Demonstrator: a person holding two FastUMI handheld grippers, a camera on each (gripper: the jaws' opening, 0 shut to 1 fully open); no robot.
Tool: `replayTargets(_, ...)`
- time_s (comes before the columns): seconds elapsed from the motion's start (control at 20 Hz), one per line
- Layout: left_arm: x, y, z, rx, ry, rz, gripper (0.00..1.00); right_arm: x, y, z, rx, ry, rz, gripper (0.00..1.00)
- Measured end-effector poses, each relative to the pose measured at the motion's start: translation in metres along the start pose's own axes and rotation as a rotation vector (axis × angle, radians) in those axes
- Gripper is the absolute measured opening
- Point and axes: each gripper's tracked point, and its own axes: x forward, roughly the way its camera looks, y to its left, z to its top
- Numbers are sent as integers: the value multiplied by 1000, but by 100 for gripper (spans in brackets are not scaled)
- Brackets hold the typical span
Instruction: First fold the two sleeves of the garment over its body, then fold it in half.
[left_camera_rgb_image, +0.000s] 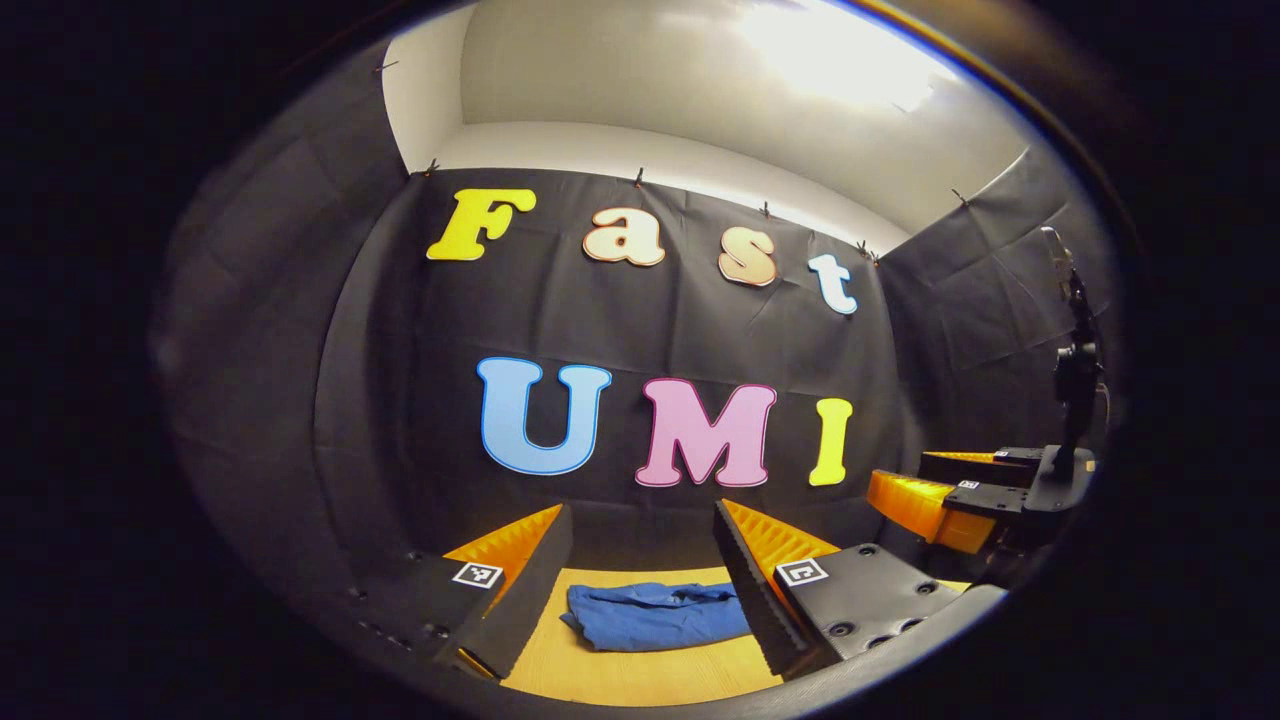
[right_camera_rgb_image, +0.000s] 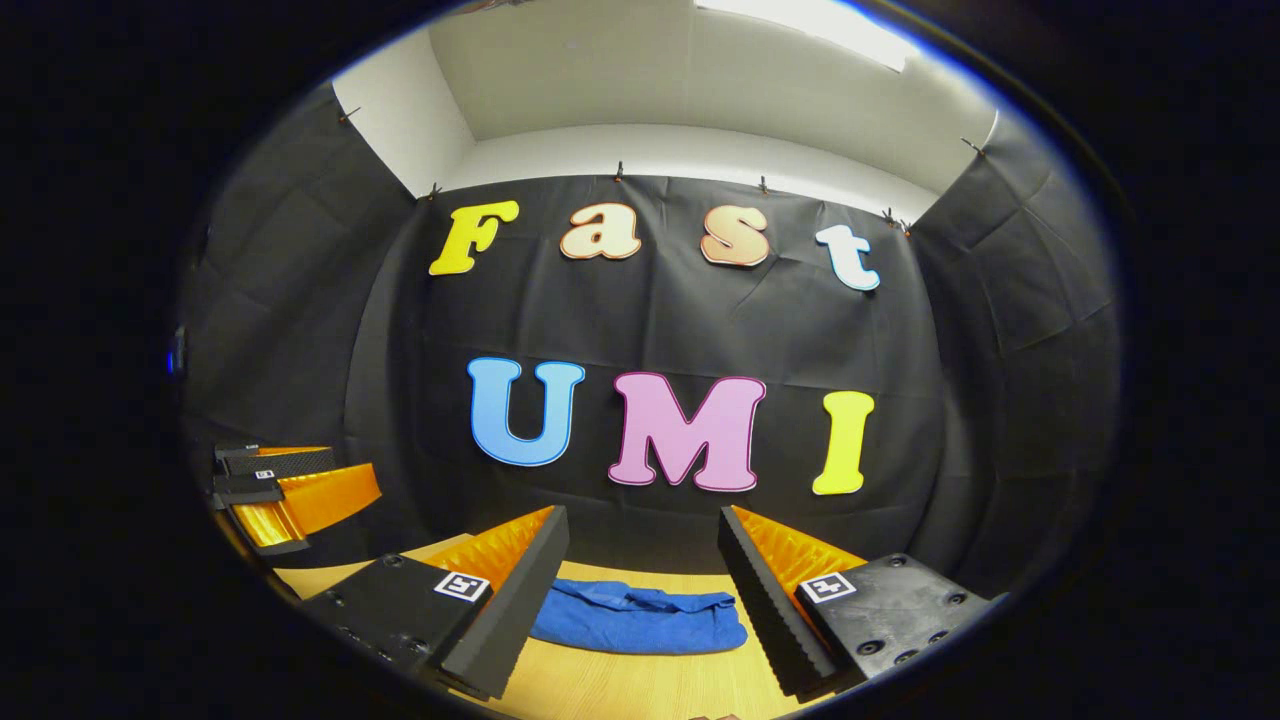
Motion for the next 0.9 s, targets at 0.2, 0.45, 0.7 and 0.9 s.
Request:
replayTargets(0.2, 1, -1, 0, 21, -5, -30, 82, -5, -5, -1, -14, 3, -17, 96)
replayTargets(0.45, 0, 0, -1, 10, -17, -42, 81, -12, -10, -5, -11, 12, -33, 96)
replayTargets(0.7, 1, -1, -3, -14, 6, -34, 81, -15, -10, -18, -21, 73, -26, 96)
replayTargets(0.9, 0, 0, -3, -59, 19, -28, 81, -15, -13, -17, -9, 69, -39, 96)
